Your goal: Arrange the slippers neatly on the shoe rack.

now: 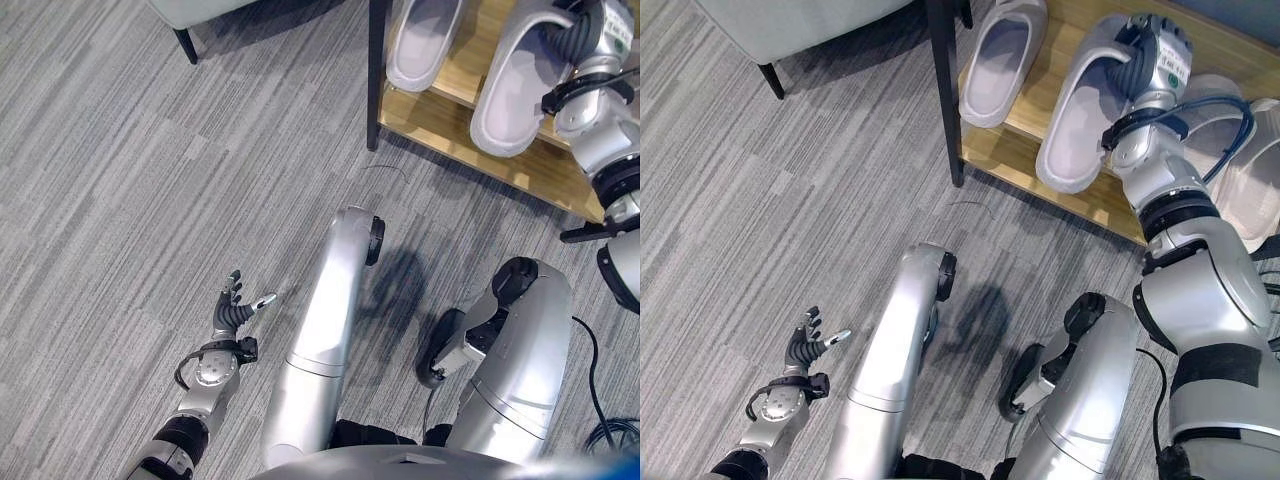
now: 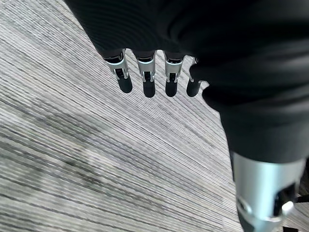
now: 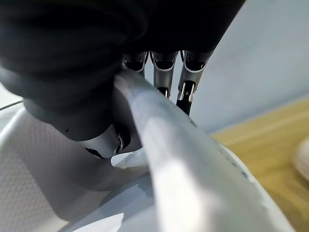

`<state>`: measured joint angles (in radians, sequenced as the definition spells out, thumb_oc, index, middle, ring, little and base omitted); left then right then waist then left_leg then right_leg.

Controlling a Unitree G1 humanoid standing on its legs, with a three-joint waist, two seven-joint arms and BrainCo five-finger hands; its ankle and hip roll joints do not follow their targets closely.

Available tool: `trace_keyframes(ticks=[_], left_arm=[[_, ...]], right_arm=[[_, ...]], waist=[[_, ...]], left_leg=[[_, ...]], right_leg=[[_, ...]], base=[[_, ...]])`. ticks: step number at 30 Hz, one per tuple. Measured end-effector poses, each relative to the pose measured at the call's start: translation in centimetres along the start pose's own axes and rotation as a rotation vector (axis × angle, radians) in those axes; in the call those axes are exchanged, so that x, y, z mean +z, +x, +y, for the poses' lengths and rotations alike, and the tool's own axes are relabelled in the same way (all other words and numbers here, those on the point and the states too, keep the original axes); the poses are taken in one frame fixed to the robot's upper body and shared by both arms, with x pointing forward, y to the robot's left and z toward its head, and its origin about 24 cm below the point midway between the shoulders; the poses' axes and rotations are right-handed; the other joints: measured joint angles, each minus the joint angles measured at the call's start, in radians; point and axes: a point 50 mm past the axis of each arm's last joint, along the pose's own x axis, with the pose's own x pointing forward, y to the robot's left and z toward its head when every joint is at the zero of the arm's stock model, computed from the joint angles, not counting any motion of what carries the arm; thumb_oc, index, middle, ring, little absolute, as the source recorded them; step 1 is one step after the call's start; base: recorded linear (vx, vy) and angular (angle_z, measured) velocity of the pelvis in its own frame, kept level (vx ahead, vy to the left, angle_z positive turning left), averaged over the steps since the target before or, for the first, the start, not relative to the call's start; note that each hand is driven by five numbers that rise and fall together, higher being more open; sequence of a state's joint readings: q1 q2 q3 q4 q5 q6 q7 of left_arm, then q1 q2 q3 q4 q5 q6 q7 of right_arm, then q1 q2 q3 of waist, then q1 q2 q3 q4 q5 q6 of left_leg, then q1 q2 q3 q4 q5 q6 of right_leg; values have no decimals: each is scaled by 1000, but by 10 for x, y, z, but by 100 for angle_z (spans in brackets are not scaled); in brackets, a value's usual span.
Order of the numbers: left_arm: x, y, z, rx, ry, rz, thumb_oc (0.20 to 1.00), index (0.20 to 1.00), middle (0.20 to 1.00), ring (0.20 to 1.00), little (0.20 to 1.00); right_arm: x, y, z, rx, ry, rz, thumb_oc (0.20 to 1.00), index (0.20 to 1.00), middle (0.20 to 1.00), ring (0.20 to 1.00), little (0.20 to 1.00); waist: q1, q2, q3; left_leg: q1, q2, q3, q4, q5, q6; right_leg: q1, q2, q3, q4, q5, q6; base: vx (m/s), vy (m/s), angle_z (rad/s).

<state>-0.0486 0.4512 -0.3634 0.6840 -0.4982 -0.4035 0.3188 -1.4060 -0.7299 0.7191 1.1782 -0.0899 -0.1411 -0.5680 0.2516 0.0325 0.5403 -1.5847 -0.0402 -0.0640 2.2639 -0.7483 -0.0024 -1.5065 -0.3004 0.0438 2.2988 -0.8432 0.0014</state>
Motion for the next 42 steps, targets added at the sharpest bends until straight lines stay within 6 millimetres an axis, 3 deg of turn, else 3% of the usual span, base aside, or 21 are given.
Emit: trace_keyframes(ticks=[2, 10, 11, 12, 15, 18, 22, 26, 31, 33, 35, 37, 42], left_arm=[[0, 0, 0, -8, 2, -1, 1000, 1000, 1000, 1000, 1000], [-18, -9, 9, 14, 37, 57, 1000, 1000, 1000, 1000, 1000], [-19, -10, 10, 14, 38, 58, 1000, 1000, 1000, 1000, 1000], [-19, -10, 10, 15, 39, 58, 1000, 1000, 1000, 1000, 1000], [-22, -12, 13, 20, 53, 64, 1000, 1000, 1000, 1000, 1000], [-31, -15, 13, 8, 97, 93, 1000, 1000, 1000, 1000, 1000], [-54, -24, 24, 49, 157, 196, 1000, 1000, 1000, 1000, 1000], [-72, -35, 27, 75, 173, 280, 1000, 1000, 1000, 1000, 1000], [-74, -37, 17, 63, 148, 288, 1000, 1000, 1000, 1000, 1000], [-71, -34, 13, 55, 138, 271, 1000, 1000, 1000, 1000, 1000], [-68, -31, 16, 117, 32, 271, 1000, 1000, 1000, 1000, 1000], [-67, -30, 23, 194, -56, 275, 1000, 1000, 1000, 1000, 1000], [-71, -33, 23, 185, -80, 306, 1000, 1000, 1000, 1000, 1000]], right_arm=[[-4, 2, -4, -10, -10, 15, 200, 200, 200, 200, 200], [-14, 5, -14, -7, -78, 28, 200, 200, 200, 200, 200], [-16, 7, -17, -17, -80, 41, 479, 479, 479, 479, 479], [-18, 8, -20, -25, -83, 54, 1000, 1000, 1000, 1000, 1000], [-29, 10, -31, -65, -58, 140, 1000, 1000, 1000, 1000, 1000], [-28, 13, -35, -81, -6, 158, 1000, 1000, 1000, 1000, 1000], [-34, 12, -36, -100, 137, 243, 1000, 1000, 1000, 1000, 1000], [-29, 13, -33, -101, 184, 238, 1000, 1000, 1000, 1000, 1000], [-15, 16, -34, -118, 240, 177, 1000, 1000, 1000, 1000, 1000], [-2, 10, -24, -116, 313, 92, 1000, 1000, 1000, 1000, 1000], [-12, -6, -5, -73, 293, 98, 1000, 1000, 1000, 1000, 1000], [-12, -12, 0, -61, 277, 78, 1000, 1000, 1000, 1000, 1000], [9, -25, 17, -10, 290, -29, 1000, 1000, 1000, 1000, 1000]], waist=[[18, 0, 0], [19, 1, 1], [17, 1, 1], [17, 1, 1], [20, 4, 0], [18, 17, 5], [15, 18, 5], [15, 18, 5], [3, 16, 4], [-30, 8, 2], [-44, 3, 3], [-47, 2, 3], [-77, -21, 3]], left_leg=[[6, -8, 0, -24, 1, -1], [4, -12, 7, -43, -5, 10], [4, -12, 7, -46, -5, 10], [4, -11, 7, -46, -5, 10], [6, -12, 12, -68, -2, 5], [4, -11, 20, -68, -2, 5], [7, -10, 25, -71, -1, 4], [6, -10, 26, -72, -1, 5], [6, 1, 27, -74, -1, 5], [9, 10, 27, -72, 1, 0], [13, 21, 25, -68, 0, 2], [15, 21, 23, -68, 0, 2], [22, 24, 24, -55, 0, 0]], right_leg=[[11, -8, -7, -23, -1, 2], [14, -14, -8, -47, -5, 4], [13, -14, -8, -49, -5, 4], [12, -14, -7, -48, -5, 4], [7, -15, -6, -61, -6, 4], [-2, -15, 2, -58, -6, 3], [-6, -17, 9, -54, -7, 1], [-9, -16, 11, -54, -7, 1], [-12, -14, 11, -54, -7, 0], [-15, -7, 11, -54, -6, 0], [-16, 3, 11, -50, -5, -4], [-16, 6, 9, -48, -3, -8], [-19, 19, 15, -36, 7, -16]], base=[[33, 23, 12], [11, 30, 3], [0, 0, 0], [0, 0, 0], [2, 8, 1], [0, 0, 0], [0, 0, 0], [0, 0, 0], [-13, 1, -1], [-85, -35, -10], [-58, -60, -12], [-80, -50, -3], [-70, -32, -6]])
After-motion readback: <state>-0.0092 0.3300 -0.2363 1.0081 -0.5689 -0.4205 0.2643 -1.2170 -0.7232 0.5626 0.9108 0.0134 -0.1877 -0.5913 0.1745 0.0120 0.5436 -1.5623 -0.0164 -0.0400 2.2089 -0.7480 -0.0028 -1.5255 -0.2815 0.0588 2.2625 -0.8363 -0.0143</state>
